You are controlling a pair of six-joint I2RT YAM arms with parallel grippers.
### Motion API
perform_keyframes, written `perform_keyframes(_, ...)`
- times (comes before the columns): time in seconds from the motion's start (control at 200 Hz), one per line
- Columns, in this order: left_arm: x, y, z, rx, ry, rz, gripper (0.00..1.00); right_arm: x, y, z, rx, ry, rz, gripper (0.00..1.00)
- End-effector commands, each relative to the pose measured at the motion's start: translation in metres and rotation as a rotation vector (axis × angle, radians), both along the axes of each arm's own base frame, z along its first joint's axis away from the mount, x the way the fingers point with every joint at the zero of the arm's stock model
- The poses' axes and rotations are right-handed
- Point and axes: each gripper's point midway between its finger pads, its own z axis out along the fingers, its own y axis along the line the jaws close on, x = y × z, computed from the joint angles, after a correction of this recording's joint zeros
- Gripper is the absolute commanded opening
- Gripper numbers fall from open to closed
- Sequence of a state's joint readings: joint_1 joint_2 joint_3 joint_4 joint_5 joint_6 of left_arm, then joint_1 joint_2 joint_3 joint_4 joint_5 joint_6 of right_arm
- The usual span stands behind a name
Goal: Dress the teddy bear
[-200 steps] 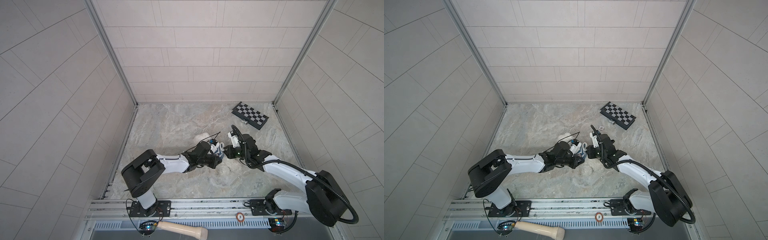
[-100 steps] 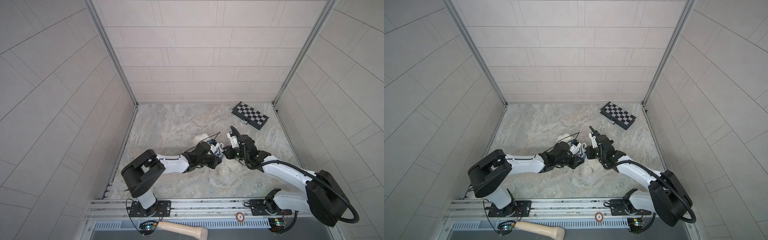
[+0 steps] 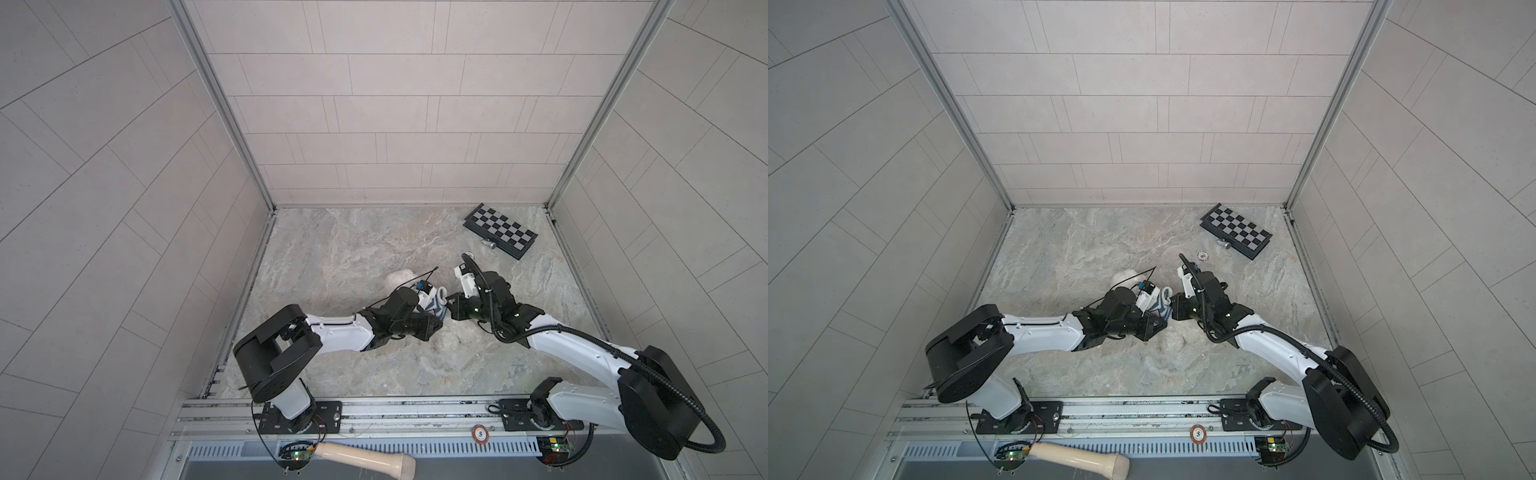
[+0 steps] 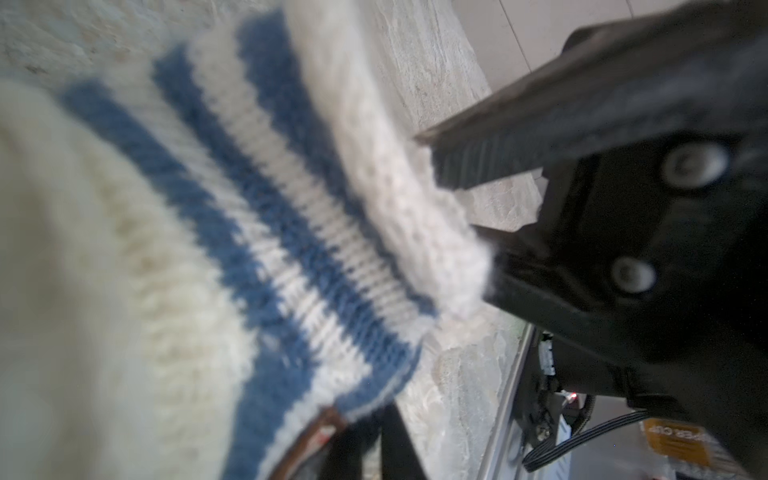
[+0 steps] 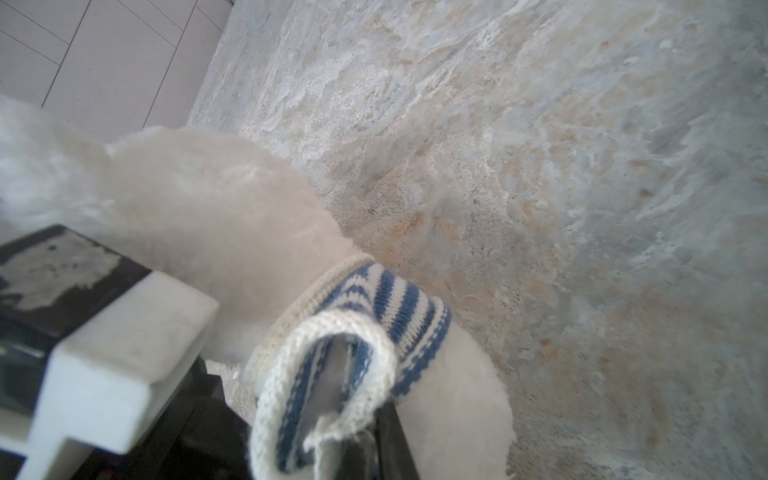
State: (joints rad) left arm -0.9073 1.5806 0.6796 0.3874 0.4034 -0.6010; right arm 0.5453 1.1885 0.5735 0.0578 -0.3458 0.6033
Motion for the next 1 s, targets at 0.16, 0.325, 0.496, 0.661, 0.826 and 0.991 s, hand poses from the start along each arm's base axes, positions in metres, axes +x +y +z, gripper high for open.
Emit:
perform_keyframes(0.16,-0.006,0.032,0.039,0.018,-0.039,0.048,0.67,-0.004,-0.004,0.008,-0.006,-0.056,-0.003,0.0)
perform_keyframes(0.325,-0.004,0.064,0.07,0.063,-0.07,0.081,0.7,-0.005,-0.001,0.017,0.001,-0.107,0.019,0.0)
perform_keyframes(0.496,0.022,0.109,0.099,0.202,-0.109,0.194,0.72,-0.006,0.006,0.03,0.024,-0.161,0.051,0.0)
perform_keyframes(0.661,0.062,0.144,0.107,0.269,-0.094,0.316,0.81,-0.008,0.015,0.036,0.013,-0.183,0.1,0.0)
perform_keyframes(0.826,0.091,0.139,0.113,0.328,-0.123,0.323,0.87,-0.008,0.022,0.04,0.008,-0.196,0.128,0.0)
perform_keyframes(0.991,0.111,0.116,0.111,0.307,-0.101,0.287,0.84,-0.009,0.028,0.04,-0.021,-0.198,0.156,0.0)
